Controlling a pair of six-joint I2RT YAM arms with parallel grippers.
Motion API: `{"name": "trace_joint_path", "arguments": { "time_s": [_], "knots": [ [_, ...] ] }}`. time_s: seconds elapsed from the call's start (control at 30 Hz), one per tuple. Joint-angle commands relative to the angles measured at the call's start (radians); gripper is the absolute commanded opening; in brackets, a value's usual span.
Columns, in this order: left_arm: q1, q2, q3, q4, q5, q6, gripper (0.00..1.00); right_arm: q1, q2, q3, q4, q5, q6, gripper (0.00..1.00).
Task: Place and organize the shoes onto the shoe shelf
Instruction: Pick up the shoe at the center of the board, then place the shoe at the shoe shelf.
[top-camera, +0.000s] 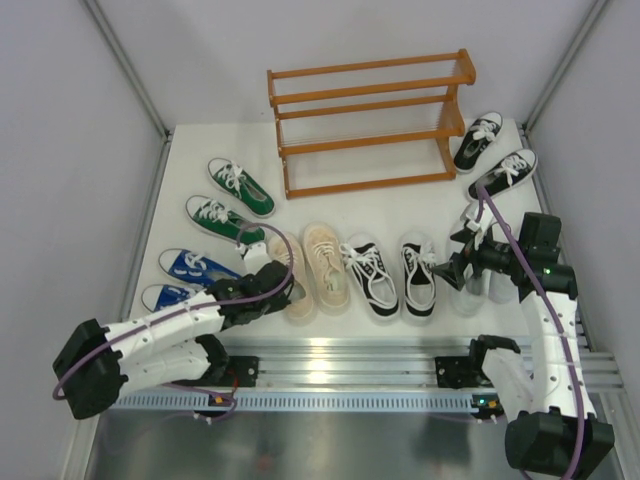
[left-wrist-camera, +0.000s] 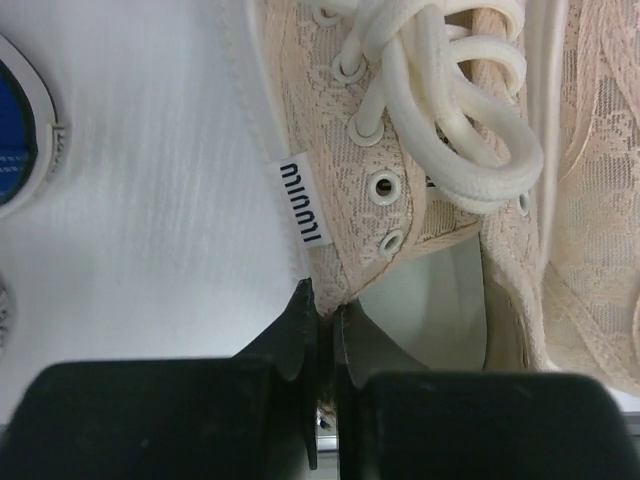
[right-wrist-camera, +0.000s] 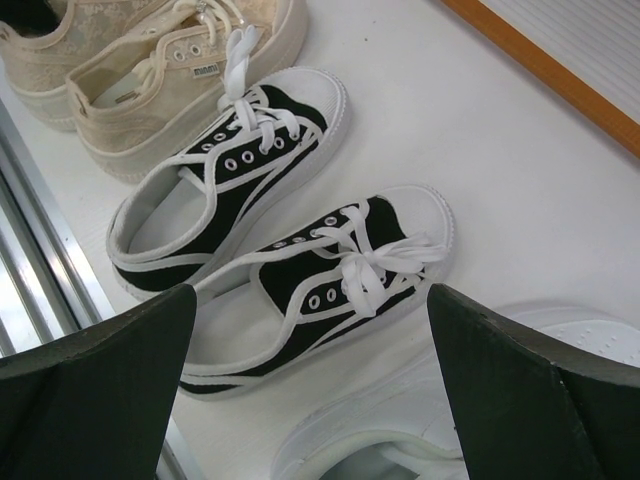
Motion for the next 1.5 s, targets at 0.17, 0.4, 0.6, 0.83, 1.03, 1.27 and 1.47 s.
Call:
{"name": "trace_joint_path", "arguments": {
  "time_s": [0.17,0.4,0.6,0.83,1.03,1.27,1.47],
  "knots": [
    [-0.002,-0.137,0.169,0.029,-0.037,0.33,0.0,0.002,-0.003,0.0,0.005,-0.021,-0.037,1.0],
    [0.006,-0.132,0.258,0.022,-0.104,0.493,0.0,0.002,-0.003,0.003,-0.004,-0.027,-0.049,0.99],
    [0.097,-0.02,0.364,0.057,-0.01,0.567,0.0,0.001,-0.003,0.003,-0.009,-0.027,-0.053,0.99],
    [0.294,0.118,0.45,0.104,0.227,0.602,0.0,0.001,-0.003,0.003,-0.013,-0.027,-0.057,0.99],
    [0.357,0.244,0.531,0.103,0.302,0.642,0.0,0.001,-0.002,0.006,-0.021,-0.033,-0.064,0.99],
    [0.435,0.39,0.628,0.144,0.325,0.649,0.0,0.001,0.003,0.013,-0.033,-0.039,-0.076,0.99],
    [0.469,0.494,0.701,0.212,0.33,0.639,0.0,0.001,0.006,0.013,-0.044,-0.044,-0.086,0.99]
  ]
}}
